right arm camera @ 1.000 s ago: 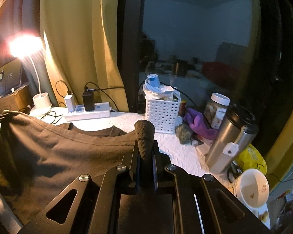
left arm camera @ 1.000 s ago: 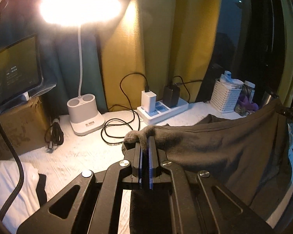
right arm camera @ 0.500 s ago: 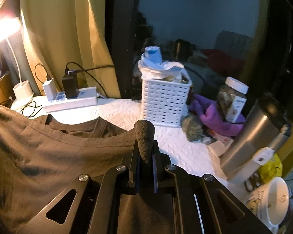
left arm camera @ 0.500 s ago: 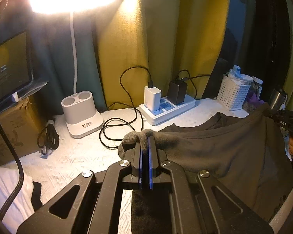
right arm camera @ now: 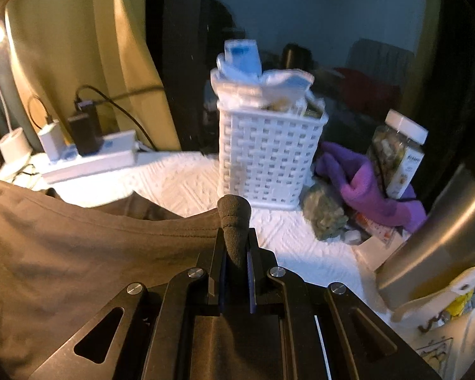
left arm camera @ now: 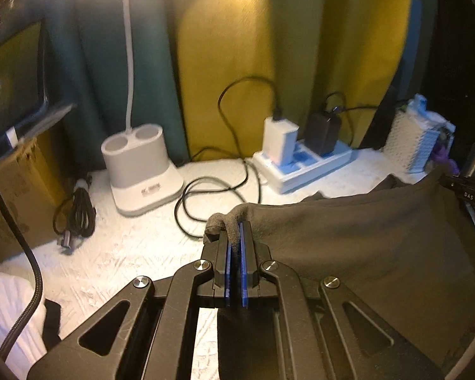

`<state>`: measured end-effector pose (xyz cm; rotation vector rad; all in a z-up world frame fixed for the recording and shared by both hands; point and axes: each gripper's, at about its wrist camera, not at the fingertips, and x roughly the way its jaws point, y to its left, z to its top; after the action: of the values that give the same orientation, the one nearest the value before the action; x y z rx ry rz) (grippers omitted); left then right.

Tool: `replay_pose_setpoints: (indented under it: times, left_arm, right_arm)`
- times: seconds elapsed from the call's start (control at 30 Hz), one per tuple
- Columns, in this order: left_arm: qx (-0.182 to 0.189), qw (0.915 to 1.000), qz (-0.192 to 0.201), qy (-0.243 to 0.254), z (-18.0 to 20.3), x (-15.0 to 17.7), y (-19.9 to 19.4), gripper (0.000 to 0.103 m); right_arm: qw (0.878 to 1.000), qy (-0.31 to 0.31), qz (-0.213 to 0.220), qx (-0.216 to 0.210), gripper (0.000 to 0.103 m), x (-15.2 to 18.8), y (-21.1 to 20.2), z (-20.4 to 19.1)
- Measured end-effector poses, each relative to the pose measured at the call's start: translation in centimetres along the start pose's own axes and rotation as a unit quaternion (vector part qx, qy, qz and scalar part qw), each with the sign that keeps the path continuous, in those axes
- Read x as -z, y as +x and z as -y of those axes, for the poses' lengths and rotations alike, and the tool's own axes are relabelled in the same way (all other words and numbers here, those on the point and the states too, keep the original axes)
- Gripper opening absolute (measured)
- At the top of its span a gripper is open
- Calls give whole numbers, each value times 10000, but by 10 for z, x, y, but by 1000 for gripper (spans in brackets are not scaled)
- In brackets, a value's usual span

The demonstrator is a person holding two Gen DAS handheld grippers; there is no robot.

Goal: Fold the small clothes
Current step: 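Open both grippers and release the folded hem onto the shirt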

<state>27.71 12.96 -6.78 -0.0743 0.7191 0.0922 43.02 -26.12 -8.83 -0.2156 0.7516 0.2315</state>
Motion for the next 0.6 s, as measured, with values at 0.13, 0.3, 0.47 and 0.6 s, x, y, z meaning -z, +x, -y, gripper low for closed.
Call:
replay_pose_setpoints:
  times: [0.13,0.3,0.47,0.6]
  left_arm:
    - [-91,9998,-178,-5,-3,8,13,3]
    - [-164,9991,-394,3,-6,15,26,3]
    - [-236,9983,-537,30,-9,20,34,3]
    - [-348,9974,-624,12,-12,22,39,3]
  right_arm:
    - [9993,-60,-286,214,19,7,22,-1]
    - [9980,-87,-455,435,52,13,35,1]
    - [9979,-33,-471,451,67,16,37,7]
    - [9977,-43,-461,502,67,15,39,10]
